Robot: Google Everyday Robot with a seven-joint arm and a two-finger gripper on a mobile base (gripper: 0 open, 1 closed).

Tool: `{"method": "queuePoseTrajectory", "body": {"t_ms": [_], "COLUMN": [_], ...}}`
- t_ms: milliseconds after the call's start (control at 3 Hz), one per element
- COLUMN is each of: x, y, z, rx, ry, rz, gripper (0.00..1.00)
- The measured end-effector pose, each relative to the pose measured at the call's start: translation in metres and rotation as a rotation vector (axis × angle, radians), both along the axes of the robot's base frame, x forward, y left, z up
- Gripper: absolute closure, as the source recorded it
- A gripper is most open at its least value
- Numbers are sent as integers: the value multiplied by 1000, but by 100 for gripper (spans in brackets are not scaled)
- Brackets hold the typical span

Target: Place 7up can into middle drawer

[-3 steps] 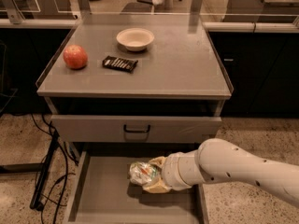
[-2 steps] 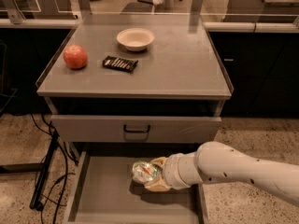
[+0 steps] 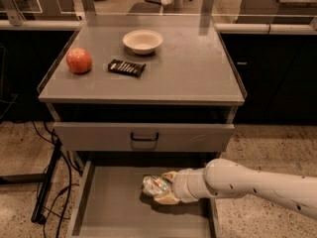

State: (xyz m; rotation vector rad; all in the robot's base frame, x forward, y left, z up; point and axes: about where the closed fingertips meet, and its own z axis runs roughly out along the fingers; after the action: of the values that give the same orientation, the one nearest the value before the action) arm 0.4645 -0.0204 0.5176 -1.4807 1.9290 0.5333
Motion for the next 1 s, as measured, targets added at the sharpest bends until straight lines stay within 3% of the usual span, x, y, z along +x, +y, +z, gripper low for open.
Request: {"method": "queuePoseTrajectory", "body": {"t_ms": [667,1000], "x": [20,18], "y": [14,22], "z": [-80,-115], "rx": [14,10], "ry": [23,39], "rz": [4,9], "gripper": [100,100]}}
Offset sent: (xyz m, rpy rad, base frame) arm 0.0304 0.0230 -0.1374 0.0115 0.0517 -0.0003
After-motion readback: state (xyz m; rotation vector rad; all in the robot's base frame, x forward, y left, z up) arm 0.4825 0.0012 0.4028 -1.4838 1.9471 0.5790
